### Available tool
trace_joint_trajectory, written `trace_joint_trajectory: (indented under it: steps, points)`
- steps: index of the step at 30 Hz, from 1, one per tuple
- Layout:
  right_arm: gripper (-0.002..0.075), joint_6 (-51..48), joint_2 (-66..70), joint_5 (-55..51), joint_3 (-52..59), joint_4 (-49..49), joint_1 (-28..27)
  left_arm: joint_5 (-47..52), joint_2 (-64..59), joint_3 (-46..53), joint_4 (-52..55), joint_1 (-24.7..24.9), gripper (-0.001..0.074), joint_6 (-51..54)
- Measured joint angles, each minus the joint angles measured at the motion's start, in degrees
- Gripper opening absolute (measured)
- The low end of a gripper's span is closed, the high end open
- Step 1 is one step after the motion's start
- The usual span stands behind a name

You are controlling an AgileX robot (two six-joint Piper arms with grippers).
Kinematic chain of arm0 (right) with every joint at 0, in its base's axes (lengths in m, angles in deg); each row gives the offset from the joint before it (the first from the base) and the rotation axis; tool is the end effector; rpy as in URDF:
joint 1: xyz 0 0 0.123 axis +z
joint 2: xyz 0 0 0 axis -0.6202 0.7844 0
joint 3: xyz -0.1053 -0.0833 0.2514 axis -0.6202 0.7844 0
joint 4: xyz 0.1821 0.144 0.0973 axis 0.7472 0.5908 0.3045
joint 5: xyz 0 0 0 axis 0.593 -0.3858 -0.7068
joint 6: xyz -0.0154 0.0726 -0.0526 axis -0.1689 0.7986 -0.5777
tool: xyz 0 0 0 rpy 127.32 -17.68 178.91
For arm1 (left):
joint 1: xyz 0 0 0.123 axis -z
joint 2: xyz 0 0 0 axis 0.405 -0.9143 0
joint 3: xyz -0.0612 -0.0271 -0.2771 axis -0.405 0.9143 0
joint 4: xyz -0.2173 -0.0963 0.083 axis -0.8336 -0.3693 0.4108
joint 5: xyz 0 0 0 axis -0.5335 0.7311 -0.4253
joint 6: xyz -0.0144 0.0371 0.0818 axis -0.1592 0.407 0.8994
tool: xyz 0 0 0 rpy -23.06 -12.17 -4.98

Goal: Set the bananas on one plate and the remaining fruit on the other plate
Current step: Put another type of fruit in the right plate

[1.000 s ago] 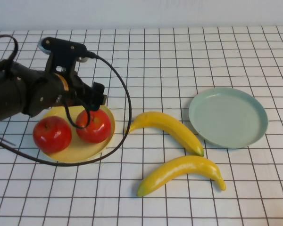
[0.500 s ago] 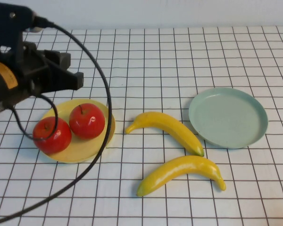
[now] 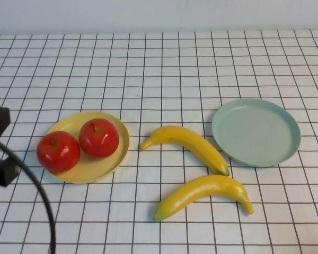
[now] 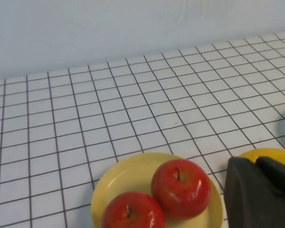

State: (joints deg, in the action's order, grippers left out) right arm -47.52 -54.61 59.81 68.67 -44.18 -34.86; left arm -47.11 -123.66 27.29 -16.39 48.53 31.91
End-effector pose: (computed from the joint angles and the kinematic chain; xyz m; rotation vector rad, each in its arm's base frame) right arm 0.0530 0.0052 0.1709 0.0553 1.8646 0.1576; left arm 0.1312 -0.0527 0.3484 0.3543 1.8404 -0.2225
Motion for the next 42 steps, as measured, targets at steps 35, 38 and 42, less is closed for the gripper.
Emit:
trace_joint_trajectory:
  steps: [35,38,42]
  points:
    - [-0.0015,0.0,0.0,0.0,0.0,0.0,0.0,3.6,40.2,36.4,4.1,-10.3,-0.0002,0.8]
    - [-0.0015,0.0,0.0,0.0,0.0,0.0,0.0,0.7,40.2,40.1,0.4,-12.6,-0.0002,0.7]
    - [-0.0015,0.0,0.0,0.0,0.0,0.0,0.0,0.2,40.2,40.5,-5.1,-16.2,-0.0002,5.6]
